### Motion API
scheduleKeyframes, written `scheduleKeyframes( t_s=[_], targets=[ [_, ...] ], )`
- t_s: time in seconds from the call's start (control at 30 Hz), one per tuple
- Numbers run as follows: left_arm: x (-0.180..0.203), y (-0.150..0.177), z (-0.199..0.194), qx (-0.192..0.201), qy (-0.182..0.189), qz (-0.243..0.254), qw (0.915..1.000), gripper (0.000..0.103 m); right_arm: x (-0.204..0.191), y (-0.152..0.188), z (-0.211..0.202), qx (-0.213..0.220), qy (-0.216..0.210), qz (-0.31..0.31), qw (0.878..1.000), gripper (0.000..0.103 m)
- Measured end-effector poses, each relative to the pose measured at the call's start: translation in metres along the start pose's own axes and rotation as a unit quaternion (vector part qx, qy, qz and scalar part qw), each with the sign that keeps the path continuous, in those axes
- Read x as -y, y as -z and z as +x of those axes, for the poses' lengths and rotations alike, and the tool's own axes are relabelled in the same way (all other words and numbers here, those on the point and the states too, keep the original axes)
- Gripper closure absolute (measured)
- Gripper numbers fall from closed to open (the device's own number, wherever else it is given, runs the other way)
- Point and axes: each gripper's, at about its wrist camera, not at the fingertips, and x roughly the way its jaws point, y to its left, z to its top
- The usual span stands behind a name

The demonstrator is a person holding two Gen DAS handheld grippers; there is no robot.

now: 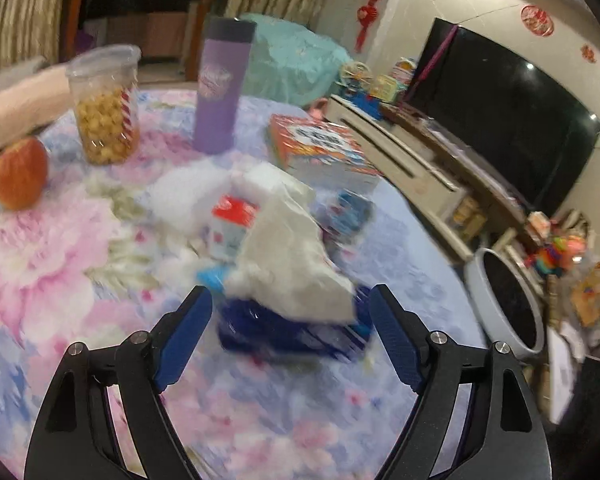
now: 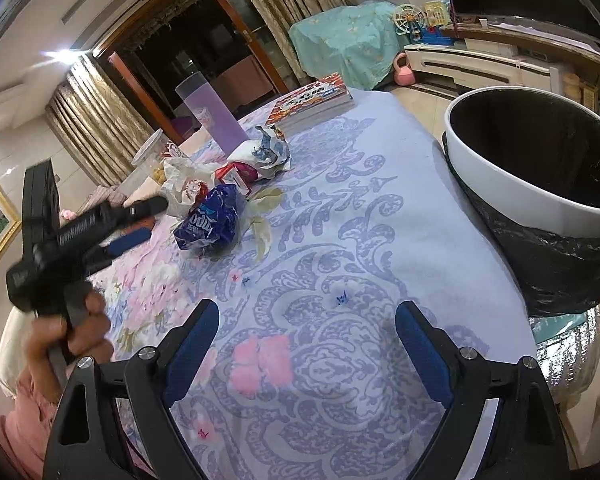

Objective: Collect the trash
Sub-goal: 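Grasp the white tissue with the left gripper while the right gripper grasps the blue wrapper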

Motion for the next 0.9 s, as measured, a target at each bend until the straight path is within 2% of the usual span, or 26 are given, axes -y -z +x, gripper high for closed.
scheduleKeyframes(
  t_s=[0.03, 0.07, 0.1, 0.13, 0.2, 0.4, 0.73, 0.77, 0.8, 0.83, 0.87, 0.9],
  targets=[
    [-0.001, -0.001, 0.004, -0.001, 0.002, 0.002, 1.0, 0.035, 0.0, -0.001, 0.001, 0.0, 0.0, 0.001, 1.0, 0.012],
    [-0.004, -0.001, 0.008, -0.007, 0.011, 0.001, 0.9999, 0.056, 0.0, -0.002, 0.003, -0.001, -0.002, 0.002, 1.0, 0.012],
    [-0.007, 0.0, 0.01, -0.014, 0.014, 0.0, 0.9998, 0.067, 0.0, -0.003, 0.004, -0.001, -0.002, 0.003, 1.0, 0.012],
    [-0.011, 0.001, 0.012, -0.018, 0.012, 0.0, 0.9998, 0.071, -0.001, -0.004, 0.006, -0.001, -0.003, 0.001, 1.0, 0.012],
    [-0.022, 0.006, 0.01, -0.023, 0.008, -0.001, 0.9997, 0.095, -0.005, -0.008, 0.01, 0.0, -0.006, -0.002, 1.0, 0.012],
    [-0.066, 0.033, -0.019, -0.025, 0.005, -0.036, 0.999, 0.098, -0.027, -0.018, 0.035, -0.008, -0.025, -0.017, 1.0, 0.012],
    [-0.117, 0.078, -0.046, -0.065, -0.007, -0.058, 0.9962, 0.097, -0.073, -0.046, 0.083, -0.002, -0.05, -0.053, 0.997, 0.013],
    [-0.119, 0.079, -0.047, -0.067, -0.008, -0.06, 0.9959, 0.096, -0.076, -0.05, 0.09, -0.002, -0.05, -0.055, 0.997, 0.016],
    [-0.122, 0.079, -0.048, -0.066, -0.006, -0.065, 0.9957, 0.089, -0.08, -0.053, 0.096, -0.001, -0.049, -0.057, 0.997, 0.02],
    [-0.123, 0.078, -0.05, -0.064, -0.006, -0.068, 0.9956, 0.084, -0.081, -0.053, 0.099, -0.003, -0.045, -0.059, 0.997, 0.036],
    [-0.125, 0.077, -0.051, -0.061, -0.006, -0.071, 0.9956, 0.069, -0.081, -0.054, 0.102, -0.008, -0.04, -0.061, 0.997, 0.06],
    [-0.125, 0.075, -0.053, -0.054, -0.006, -0.071, 0.996, 0.062, -0.082, -0.052, 0.105, -0.013, -0.034, -0.06, 0.998, 0.069]
  ],
)
